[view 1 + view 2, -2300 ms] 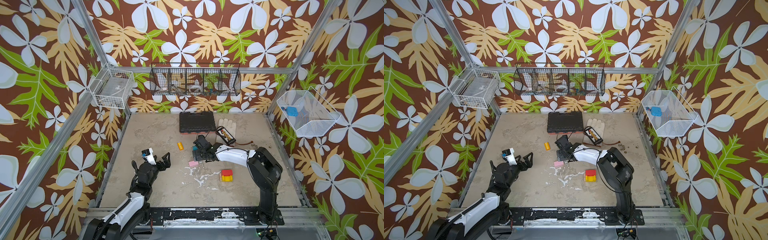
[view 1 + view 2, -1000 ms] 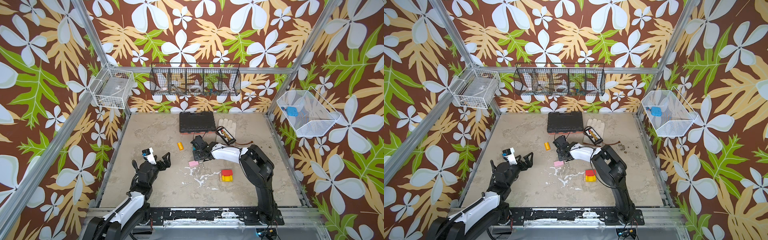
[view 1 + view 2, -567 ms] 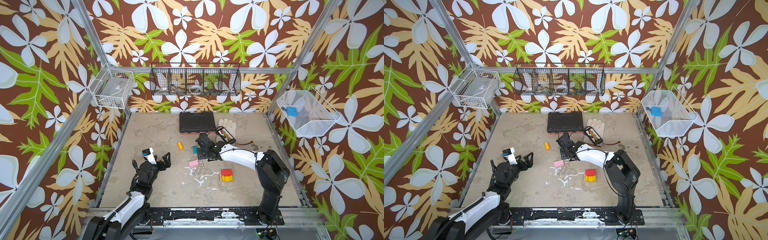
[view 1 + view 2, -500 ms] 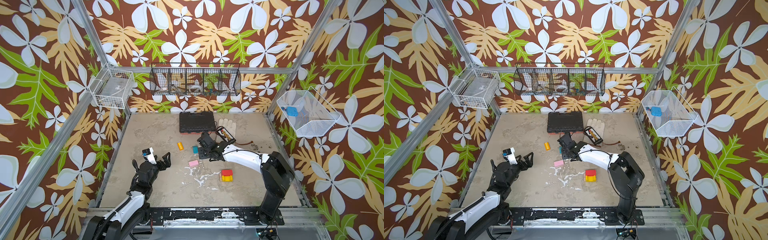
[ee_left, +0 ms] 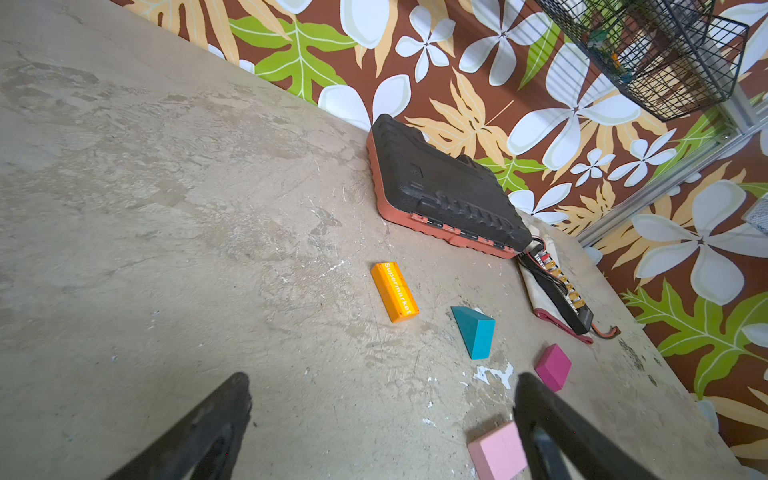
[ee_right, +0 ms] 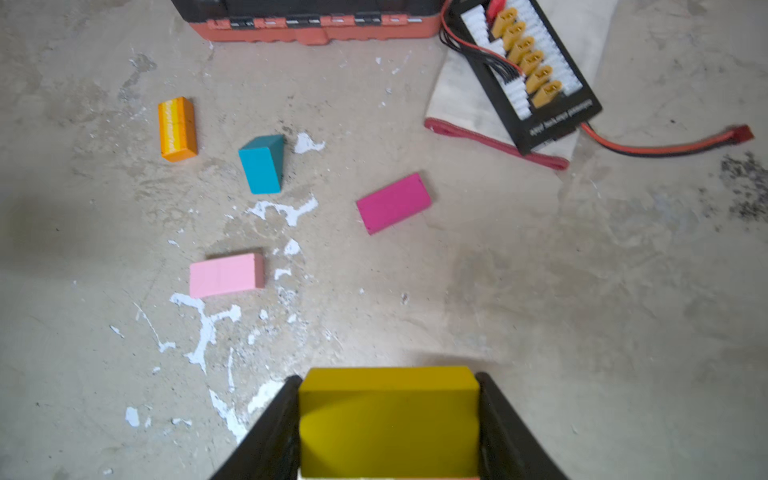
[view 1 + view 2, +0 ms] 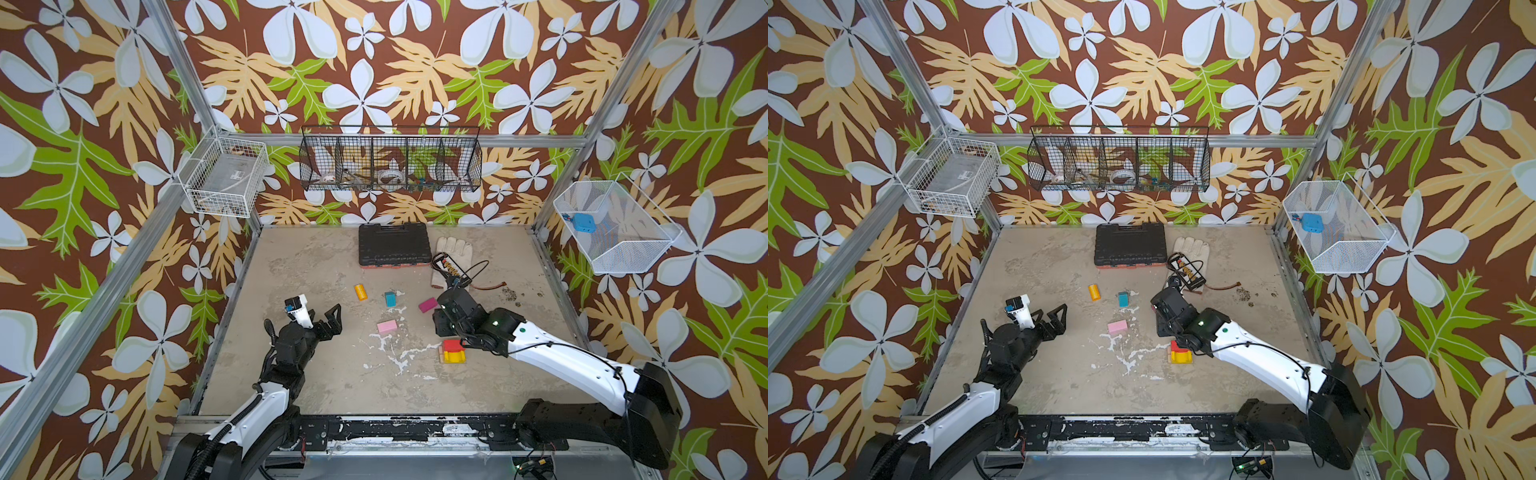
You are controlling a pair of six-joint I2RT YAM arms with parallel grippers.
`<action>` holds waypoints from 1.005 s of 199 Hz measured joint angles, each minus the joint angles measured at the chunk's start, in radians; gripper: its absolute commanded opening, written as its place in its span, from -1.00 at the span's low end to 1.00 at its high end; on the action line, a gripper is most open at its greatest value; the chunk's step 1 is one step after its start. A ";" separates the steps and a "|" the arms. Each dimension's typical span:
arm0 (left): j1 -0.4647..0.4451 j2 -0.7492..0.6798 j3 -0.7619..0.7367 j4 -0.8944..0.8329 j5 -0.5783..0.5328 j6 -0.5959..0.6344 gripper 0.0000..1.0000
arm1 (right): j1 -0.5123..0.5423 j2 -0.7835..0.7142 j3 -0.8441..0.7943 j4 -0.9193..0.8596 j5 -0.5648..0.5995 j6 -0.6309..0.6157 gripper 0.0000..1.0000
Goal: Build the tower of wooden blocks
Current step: 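Carry the yellow block toward the robot over the stack while the left arm shifts slightly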
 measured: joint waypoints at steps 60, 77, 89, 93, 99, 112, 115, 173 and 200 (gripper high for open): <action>0.000 -0.054 -0.007 -0.027 0.063 -0.025 1.00 | 0.000 -0.154 -0.102 -0.096 -0.003 0.060 -0.01; 0.000 -0.074 0.000 -0.082 0.117 -0.099 1.00 | 0.000 -0.177 -0.116 -0.117 -0.004 0.072 -0.01; 0.000 -0.092 0.014 -0.137 0.172 -0.161 1.00 | 0.000 -0.191 -0.127 -0.125 -0.006 0.074 -0.02; 0.000 -0.100 0.020 -0.156 0.190 -0.182 1.00 | 0.000 -0.195 -0.131 -0.129 -0.007 0.074 -0.02; 0.000 -0.113 0.029 -0.185 0.214 -0.217 1.00 | 0.000 -0.198 -0.136 -0.134 -0.011 0.074 -0.04; 0.000 -0.159 0.038 -0.247 0.246 -0.309 1.00 | 0.000 -0.204 -0.145 -0.142 -0.022 0.077 -0.06; 0.000 -0.173 0.037 -0.262 0.251 -0.333 1.00 | 0.000 -0.205 -0.146 -0.145 -0.024 0.077 -0.07; 0.000 -0.491 0.244 -0.657 0.298 -0.480 1.00 | 0.000 -0.285 -0.173 -0.192 -0.040 0.085 -0.06; 0.000 -0.562 0.377 -0.755 0.352 -0.406 1.00 | 0.000 -0.304 -0.175 -0.210 -0.055 0.098 -0.08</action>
